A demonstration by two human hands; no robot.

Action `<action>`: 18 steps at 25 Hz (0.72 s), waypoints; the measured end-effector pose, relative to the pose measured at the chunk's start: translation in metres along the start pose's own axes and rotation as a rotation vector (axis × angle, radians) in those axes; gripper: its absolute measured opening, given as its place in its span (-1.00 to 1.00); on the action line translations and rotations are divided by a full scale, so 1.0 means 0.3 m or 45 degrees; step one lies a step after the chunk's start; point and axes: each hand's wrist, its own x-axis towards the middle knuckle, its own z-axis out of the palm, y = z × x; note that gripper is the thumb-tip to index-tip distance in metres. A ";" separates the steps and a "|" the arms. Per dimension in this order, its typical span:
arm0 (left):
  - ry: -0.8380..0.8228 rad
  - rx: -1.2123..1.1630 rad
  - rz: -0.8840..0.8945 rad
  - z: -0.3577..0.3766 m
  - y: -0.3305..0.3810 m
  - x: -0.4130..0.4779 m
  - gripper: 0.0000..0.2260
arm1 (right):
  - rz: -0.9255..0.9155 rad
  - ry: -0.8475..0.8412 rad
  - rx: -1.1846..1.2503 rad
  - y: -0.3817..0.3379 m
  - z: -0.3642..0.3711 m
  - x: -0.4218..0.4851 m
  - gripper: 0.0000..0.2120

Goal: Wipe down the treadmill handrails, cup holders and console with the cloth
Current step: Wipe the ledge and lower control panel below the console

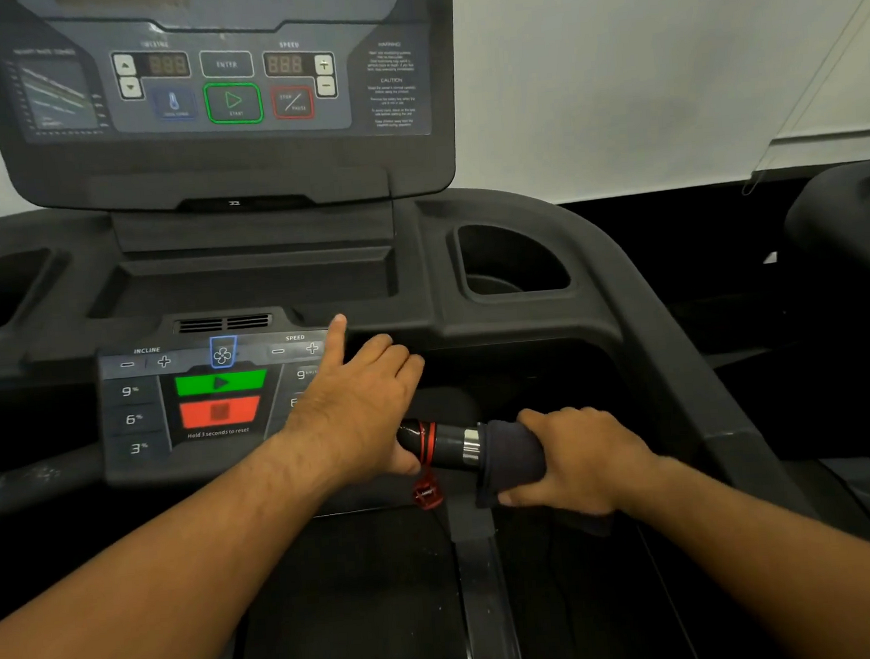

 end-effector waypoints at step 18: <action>-0.020 0.068 -0.037 -0.003 -0.150 -0.112 0.15 | -0.263 0.087 0.196 -0.189 -0.021 0.079 -0.33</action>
